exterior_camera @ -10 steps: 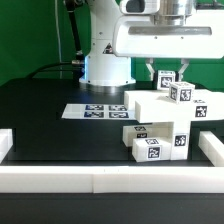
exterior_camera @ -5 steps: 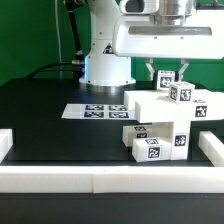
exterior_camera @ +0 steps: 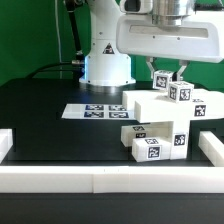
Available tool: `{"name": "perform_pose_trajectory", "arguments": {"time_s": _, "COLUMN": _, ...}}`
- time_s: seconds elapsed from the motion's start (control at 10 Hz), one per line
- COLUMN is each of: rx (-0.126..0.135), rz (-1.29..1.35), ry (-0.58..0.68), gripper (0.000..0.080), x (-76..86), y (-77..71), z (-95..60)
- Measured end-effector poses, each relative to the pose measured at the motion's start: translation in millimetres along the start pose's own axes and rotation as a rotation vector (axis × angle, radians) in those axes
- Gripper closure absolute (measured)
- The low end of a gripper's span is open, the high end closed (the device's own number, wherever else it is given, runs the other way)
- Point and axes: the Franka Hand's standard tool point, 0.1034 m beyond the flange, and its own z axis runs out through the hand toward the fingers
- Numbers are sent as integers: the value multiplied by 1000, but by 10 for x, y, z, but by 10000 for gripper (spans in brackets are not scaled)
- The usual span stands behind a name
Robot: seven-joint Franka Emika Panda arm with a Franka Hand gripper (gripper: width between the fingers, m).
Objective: Assemble chair
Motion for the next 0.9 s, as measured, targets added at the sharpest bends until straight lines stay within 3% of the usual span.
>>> {"name": "perform_pose_trajectory", "arguments": {"time_s": 0.7, "rx": 6, "rz": 399, "ry": -8, "gripper": 517, "x": -27, "y": -27, "z": 3}}
{"name": "perform_pose_trajectory", "arguments": {"time_s": 0.8, "rx": 6, "rz": 399, "ry": -8, "gripper": 399, "x": -29, "y": -26, "z": 4}}
{"name": "perform_pose_trajectory", "arguments": {"time_s": 0.9, "rx": 6, "rz": 357, "ry": -8, "gripper": 399, "x": -31, "y": -22, "z": 4}}
